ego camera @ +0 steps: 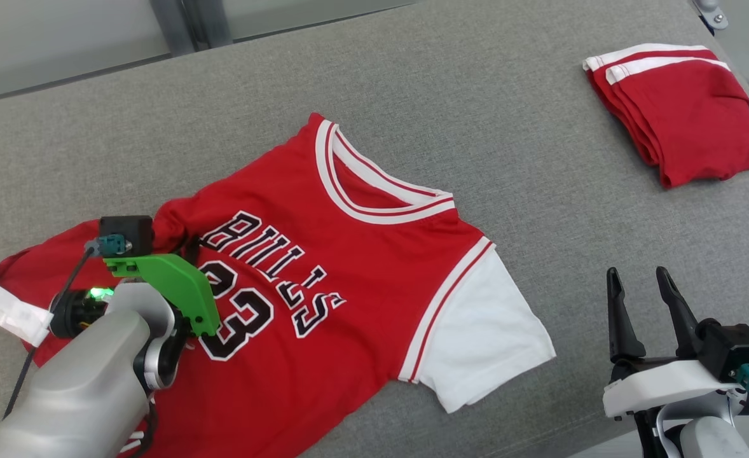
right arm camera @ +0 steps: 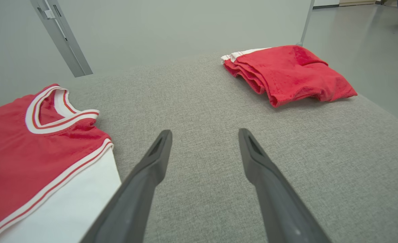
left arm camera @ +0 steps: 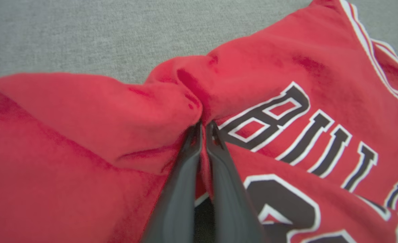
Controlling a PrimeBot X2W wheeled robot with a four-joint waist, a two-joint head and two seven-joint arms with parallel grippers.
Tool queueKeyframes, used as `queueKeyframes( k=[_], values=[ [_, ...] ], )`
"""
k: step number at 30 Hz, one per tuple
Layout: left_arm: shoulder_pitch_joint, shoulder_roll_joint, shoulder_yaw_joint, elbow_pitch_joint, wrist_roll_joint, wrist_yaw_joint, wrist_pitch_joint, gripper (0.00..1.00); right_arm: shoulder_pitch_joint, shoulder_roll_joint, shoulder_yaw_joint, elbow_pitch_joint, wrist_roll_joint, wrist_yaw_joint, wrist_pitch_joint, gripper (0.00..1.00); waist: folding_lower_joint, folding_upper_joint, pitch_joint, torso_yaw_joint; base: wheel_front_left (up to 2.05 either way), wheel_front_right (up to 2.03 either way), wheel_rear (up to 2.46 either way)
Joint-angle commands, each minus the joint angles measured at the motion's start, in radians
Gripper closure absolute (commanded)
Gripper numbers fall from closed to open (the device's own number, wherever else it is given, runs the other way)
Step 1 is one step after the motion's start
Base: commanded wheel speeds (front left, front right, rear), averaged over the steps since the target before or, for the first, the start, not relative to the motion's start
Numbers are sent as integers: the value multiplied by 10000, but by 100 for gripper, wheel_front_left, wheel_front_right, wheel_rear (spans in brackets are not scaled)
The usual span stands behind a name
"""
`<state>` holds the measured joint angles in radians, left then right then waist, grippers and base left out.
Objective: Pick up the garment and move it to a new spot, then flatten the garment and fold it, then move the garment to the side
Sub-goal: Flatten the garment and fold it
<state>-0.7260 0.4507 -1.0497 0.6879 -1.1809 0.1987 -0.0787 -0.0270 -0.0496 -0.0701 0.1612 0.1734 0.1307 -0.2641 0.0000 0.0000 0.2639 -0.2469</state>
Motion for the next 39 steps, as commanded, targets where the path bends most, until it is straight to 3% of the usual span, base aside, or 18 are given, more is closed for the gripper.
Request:
queueKeyframes(
  k=[1, 11, 18, 19, 20, 25, 31, 37, 39],
  values=[
    [-297, 2, 105, 270, 92, -53, -220, 100, -134, -21, -30, -45, -65, 0, 1, 0, 0, 0, 141, -8, 0, 0, 0],
    [-1747, -173, 301, 1803, 881, -589, -1546, 100, -361, -21, 84, -40, -138, 0, 1, 0, 0, 0, 359, -25, 0, 0, 0],
    [-2220, -451, 652, 2654, 1404, -854, -1869, 100, -383, -21, 118, 33, -221, 0, 1, 0, 0, 0, 288, -22, 0, 0, 0],
    [-2204, -488, 779, 2648, 1488, -875, -1880, 79, -345, -21, 110, 48, -233, 0, 1, 0, 0, 0, 238, -11, 0, 0, 0],
    [-2072, -542, 971, 2637, 1524, -890, -1885, 0, -283, -21, 95, 69, -259, 0, 2, 0, 0, 0, 152, 10, 0, 0, 0],
    [-1048, -586, 2422, 1515, 2261, -690, -1869, 0, -5, -24, -16, 51, -372, 0, 1, 0, 0, 0, -467, 167, 0, 0, 0],
    [2050, -954, 5412, -1818, 4199, -91, -1860, 0, 470, -24, -307, -275, -867, 0, 1, 0, 0, 0, -1512, 657, 0, 0, 0],
    [5799, -2216, 7543, -4610, 6162, -466, -1849, 0, 932, -34, -532, -486, -1272, 0, 1, 0, 0, 0, -2477, 1372, 0, 0, 0],
    [6766, -2633, 8123, -5202, 6711, -825, -1851, 0, 1013, -32, -567, -545, -1319, 0, 1, 0, 0, 0, -2615, 1637, 0, 0, 0]
  ],
)
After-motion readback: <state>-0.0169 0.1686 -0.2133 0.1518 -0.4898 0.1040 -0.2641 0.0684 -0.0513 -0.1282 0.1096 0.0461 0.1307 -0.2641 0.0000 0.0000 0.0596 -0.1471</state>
